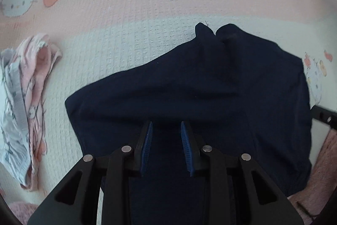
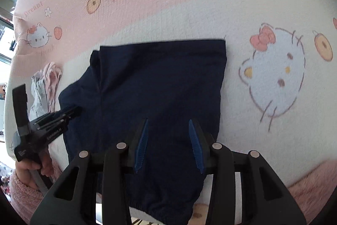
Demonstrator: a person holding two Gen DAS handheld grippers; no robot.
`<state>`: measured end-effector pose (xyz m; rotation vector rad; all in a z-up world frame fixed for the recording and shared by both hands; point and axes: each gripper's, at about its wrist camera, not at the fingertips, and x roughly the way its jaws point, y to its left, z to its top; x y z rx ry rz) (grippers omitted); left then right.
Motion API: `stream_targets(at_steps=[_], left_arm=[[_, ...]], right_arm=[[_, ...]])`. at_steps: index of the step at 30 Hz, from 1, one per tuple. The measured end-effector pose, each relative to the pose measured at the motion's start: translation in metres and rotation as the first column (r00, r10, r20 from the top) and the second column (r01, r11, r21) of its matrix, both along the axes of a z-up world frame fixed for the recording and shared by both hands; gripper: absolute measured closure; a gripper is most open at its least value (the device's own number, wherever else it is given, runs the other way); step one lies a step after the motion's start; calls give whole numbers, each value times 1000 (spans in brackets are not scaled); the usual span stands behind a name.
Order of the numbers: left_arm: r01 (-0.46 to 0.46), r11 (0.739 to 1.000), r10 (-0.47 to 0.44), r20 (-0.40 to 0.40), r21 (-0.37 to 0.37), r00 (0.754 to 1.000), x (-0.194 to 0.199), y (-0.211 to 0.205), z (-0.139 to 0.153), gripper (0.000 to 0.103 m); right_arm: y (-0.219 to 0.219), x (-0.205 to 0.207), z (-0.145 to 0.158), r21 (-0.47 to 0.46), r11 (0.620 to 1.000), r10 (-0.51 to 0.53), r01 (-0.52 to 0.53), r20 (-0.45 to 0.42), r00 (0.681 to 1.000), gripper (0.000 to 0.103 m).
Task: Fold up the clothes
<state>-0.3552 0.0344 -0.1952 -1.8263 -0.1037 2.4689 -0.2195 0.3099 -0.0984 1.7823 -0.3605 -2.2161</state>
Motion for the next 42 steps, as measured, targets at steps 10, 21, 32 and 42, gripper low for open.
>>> stream_targets(at_steps=[10, 21, 32, 42], left_arm=[[-104, 984, 80, 161, 147, 984, 104, -25, -12, 73], [-153, 969, 145, 55, 194, 988, 153, -58, 5, 73], [-357, 834, 285, 225, 421, 932, 181, -97, -13, 73], [-230, 965, 210, 154, 123, 965, 170, -72, -9, 75]], right_arm=[[2, 91, -19, 173, 984, 23, -35, 74, 997, 63], [36, 126, 9, 56, 995, -87, 87, -1, 996, 61], [27, 130, 1, 144, 988, -69, 58, 75, 995, 61], [9, 128, 8, 298, 955, -16, 13, 6, 1000, 58]])
